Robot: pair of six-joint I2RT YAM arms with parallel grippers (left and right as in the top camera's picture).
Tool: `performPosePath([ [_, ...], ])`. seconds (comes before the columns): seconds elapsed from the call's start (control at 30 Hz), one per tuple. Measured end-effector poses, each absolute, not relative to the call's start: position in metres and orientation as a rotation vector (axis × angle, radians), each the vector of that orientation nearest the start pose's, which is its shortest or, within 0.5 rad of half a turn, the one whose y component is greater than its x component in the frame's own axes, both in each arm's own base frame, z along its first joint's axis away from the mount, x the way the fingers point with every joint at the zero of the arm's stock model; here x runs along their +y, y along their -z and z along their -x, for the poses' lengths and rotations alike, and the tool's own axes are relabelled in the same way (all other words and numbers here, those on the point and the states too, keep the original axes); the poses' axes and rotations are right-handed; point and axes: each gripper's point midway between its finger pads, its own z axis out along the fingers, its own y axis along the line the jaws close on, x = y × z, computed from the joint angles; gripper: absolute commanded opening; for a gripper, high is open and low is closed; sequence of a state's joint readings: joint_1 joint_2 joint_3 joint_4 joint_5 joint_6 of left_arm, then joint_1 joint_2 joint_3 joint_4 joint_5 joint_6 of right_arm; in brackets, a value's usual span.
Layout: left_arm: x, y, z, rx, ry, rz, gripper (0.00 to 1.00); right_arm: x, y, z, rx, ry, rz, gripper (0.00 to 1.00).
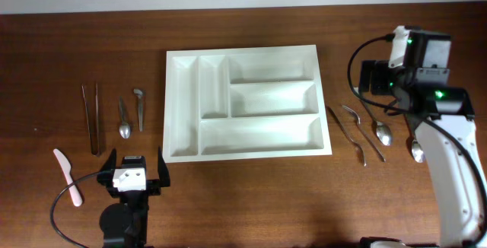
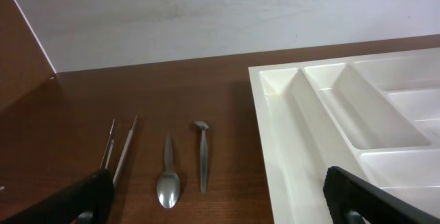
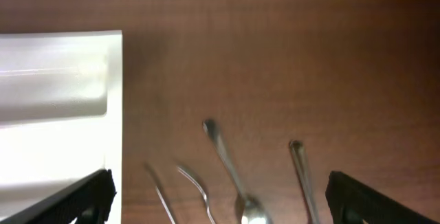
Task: Pack container
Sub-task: 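Move the right gripper over the forks right of the tray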
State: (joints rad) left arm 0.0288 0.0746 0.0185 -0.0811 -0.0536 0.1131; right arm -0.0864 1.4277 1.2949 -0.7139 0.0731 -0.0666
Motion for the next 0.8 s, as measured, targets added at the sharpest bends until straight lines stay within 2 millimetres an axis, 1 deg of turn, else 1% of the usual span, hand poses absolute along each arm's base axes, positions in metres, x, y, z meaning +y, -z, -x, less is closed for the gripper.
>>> performPosePath([
  [0.03, 0.016, -0.146, -0.248, 1.710, -0.151, -0.032, 0.99, -0.046, -0.210, -0.392, 2.452, 0.156, -0.039, 0.59],
  [0.07, 0.016, -0.146, -0.248, 1.709, -0.151, -0.032, 0.99, -0.044, -0.204, -0.389, 2.478, 0.146, -0.033, 0.51],
  [0.3, 0.016, -0.146, -0.248, 1.710, -0.151, -0.032, 0.99, -0.031, -0.159, -0.363, 2.697, 0.086, 0.148, 0.50],
  [0.37, 0.016, -0.146, -0.248, 1.710, -0.151, -0.032, 0.99, -0.030, -0.147, -0.360, 2.745, 0.081, 0.209, 0.51],
  [0.53, 0.016, -0.146, -0.248, 1.710, -0.151, -0.032, 0.99, -0.028, -0.110, -0.359, 2.852, 0.051, 0.307, 0.48],
  [0.57, 0.016, -0.146, -0.248, 1.710, -0.151, -0.032, 0.99, -0.028, -0.105, -0.359, 2.864, 0.044, 0.316, 0.48],
  [0.63, 0.016, -0.146, -0.248, 1.710, -0.151, -0.032, 0.99, -0.023, -0.088, -0.358, 2.910, -0.008, 0.346, 0.48],
  [0.7, 0.016, -0.146, -0.248, 1.710, -0.151, -0.032, 0.99, -0.019, -0.078, -0.356, 2.939, -0.047, 0.357, 0.48],
  [0.8, 0.016, -0.146, -0.248, 1.710, -0.151, -0.032, 0.99, -0.016, -0.072, -0.354, 2.957, -0.081, 0.365, 0.47],
])
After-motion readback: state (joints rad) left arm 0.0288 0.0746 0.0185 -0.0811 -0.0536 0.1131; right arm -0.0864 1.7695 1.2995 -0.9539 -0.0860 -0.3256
